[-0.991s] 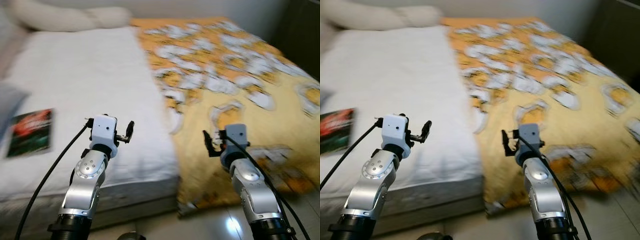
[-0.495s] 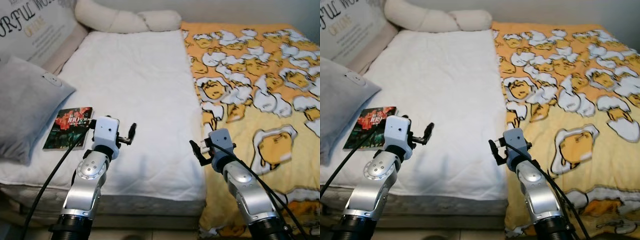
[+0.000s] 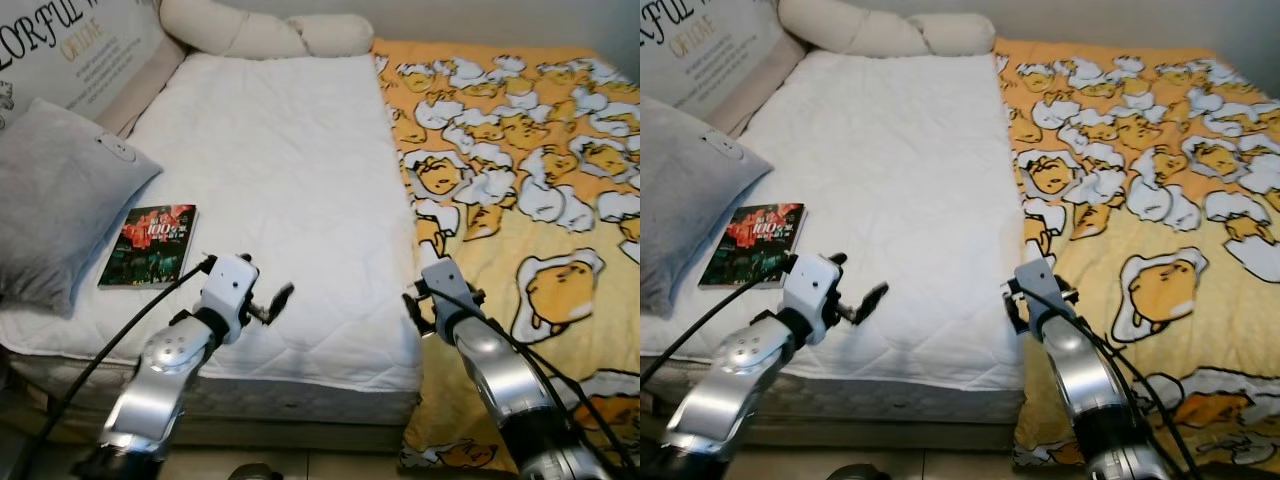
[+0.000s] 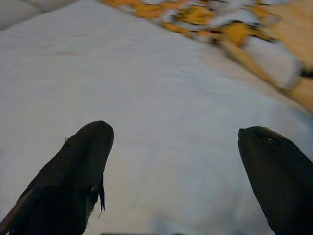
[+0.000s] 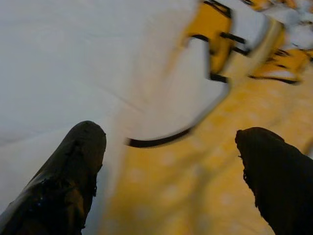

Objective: Clean up the room

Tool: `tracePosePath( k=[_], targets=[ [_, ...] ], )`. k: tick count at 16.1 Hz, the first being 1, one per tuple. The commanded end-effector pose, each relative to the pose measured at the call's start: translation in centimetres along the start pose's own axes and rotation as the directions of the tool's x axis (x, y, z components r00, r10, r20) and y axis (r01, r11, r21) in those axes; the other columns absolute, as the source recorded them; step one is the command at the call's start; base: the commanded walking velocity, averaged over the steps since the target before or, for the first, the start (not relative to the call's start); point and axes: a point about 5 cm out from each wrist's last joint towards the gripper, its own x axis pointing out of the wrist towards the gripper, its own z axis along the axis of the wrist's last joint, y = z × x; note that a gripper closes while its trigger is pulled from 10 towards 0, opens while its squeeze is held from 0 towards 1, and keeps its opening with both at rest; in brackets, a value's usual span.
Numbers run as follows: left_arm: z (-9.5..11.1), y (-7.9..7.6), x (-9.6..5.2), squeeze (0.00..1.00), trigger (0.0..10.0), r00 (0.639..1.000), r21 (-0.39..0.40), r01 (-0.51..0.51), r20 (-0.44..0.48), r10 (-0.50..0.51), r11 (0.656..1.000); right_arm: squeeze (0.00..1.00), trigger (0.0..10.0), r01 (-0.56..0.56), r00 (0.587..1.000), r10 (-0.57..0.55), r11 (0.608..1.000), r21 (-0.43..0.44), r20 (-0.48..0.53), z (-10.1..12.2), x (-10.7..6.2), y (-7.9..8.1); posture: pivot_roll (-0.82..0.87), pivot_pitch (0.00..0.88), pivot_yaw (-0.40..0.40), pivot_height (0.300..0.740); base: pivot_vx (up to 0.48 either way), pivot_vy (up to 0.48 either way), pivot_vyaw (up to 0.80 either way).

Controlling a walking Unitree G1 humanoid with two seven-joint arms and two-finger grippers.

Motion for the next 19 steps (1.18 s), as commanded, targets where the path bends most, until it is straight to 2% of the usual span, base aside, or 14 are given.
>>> tracePosePath(
  k=[1,3,4,5,6,7,8,9,15,19],
  targets=[
    [0.2,-0.6,-0.1,0.00,10.0,0.997,0.010,0.077,-0.011,-0.077,0.997,0.00,10.0,0.029,0.999,-0.029,1.000,0.003,-0.028,-0.2,0.4,-0.6,0.09,0.000,-0.003,0.740,0.000,0.000,0.00],
    [0.2,-0.6,-0.3,0.00,10.0,0.992,0.024,0.127,-0.032,-0.126,0.992,0.00,10.0,-0.013,0.998,0.015,0.999,0.044,-0.053,-0.4,1.2,-0.2,0.10,0.000,0.002,0.740,0.000,0.000,0.00],
    [0.4,-0.5,-0.3,0.00,10.0,0.988,0.035,0.150,-0.042,-0.148,0.988,0.00,5.6,-0.057,0.995,0.063,0.996,0.074,-0.079,-0.7,1.7,0.1,0.11,0.000,0.009,0.740,0.000,0.000,0.00],
    [0.4,-0.4,-0.3,0.00,10.0,0.986,0.041,0.159,-0.046,-0.157,0.986,0.00,4.0,-0.072,0.993,0.080,0.993,0.090,-0.088,-0.9,2.0,0.3,0.11,0.000,0.010,0.740,0.000,0.000,0.00],
    [0.5,-0.3,-0.4,0.00,10.0,0.986,0.043,0.163,-0.048,-0.161,0.986,0.00,0.0,-0.067,0.992,0.080,0.990,0.127,-0.098,-1.2,2.1,0.2,0.12,0.000,0.012,0.740,0.000,0.000,0.00],
    [0.6,-0.2,-0.4,0.00,10.0,0.984,0.044,0.170,-0.052,-0.168,0.984,0.00,0.0,-0.052,0.988,0.073,0.988,0.148,-0.138,-1.9,2.2,0.1,0.12,0.000,0.010,0.740,0.000,0.000,0.00],
    [0.7,-0.2,-0.5,0.00,10.0,0.983,0.047,0.178,-0.056,-0.175,0.983,0.00,0.0,-0.012,0.986,0.027,0.996,0.094,-0.164,-2.4,2.2,-0.4,0.12,0.000,0.010,0.740,0.000,0.000,0.00],
    [0.7,-0.2,-0.6,0.00,10.0,0.981,0.048,0.185,-0.060,-0.182,0.982,0.00,0.0,0.016,0.983,0.001,0.996,0.089,-0.186,-2.9,2.2,-0.7,0.13,0.000,0.011,0.740,0.000,0.000,0.00],
    [0.9,-0.4,-0.6,0.00,10.0,0.974,0.049,0.219,-0.071,-0.216,0.974,0.00,0.0,0.015,0.972,0.021,0.988,0.153,-0.235,-4.9,1.8,-0.1,0.13,0.000,0.032,0.740,0.000,0.000,0.00],
    [0.8,-0.3,-0.6,0.00,10.0,0.967,0.051,0.243,-0.089,-0.238,0.969,0.00,0.0,0.015,0.970,0.024,0.987,0.159,-0.242,-5.5,1.7,-0.3,0.12,0.000,0.039,0.740,0.000,0.000,0.00]
  ],
)
